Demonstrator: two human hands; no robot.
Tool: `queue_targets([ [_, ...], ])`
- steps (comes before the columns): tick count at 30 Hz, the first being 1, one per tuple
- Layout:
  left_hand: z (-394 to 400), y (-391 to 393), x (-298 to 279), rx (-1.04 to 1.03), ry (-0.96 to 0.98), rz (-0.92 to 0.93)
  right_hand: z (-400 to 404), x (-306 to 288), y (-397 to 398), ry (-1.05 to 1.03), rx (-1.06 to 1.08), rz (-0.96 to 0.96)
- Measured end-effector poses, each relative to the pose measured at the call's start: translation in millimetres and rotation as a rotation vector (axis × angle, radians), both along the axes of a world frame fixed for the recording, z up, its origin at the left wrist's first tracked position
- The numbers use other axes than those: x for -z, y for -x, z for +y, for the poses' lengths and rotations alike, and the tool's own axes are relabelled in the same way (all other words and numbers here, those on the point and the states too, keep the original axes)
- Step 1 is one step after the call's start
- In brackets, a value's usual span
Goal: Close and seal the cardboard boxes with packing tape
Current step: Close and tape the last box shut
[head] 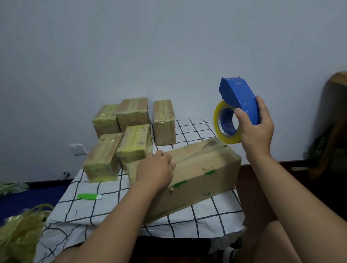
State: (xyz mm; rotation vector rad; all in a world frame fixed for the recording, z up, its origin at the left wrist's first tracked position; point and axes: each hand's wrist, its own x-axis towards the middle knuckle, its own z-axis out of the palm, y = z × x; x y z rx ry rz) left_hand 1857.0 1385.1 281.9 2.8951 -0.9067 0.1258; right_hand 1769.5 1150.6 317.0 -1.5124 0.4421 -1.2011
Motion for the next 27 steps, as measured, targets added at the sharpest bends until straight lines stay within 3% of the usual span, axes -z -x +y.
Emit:
queue_targets([
  [7, 1, -6, 8, 0.052, -0.009, 0.004, 4, 4, -1, 0.018, -0.033, 0.017],
  [10, 4, -2, 10, 0.061, 0.006, 0.103, 9, 8, -2, 0.036, -0.066, 0.037],
  [13, 7, 6, 14, 0.102, -0.107, 0.172, 15, 10, -3, 0.051, -0.121, 0.065],
  [18, 16, -1, 15, 0.218, -0.173, 0.077, 27, 4, -1, 0.078, -0.263, 0.094],
  [27, 30, -17, 12, 0.39, -0.173, 0.184, 50, -18, -10, 0.114, -0.635, 0.2],
])
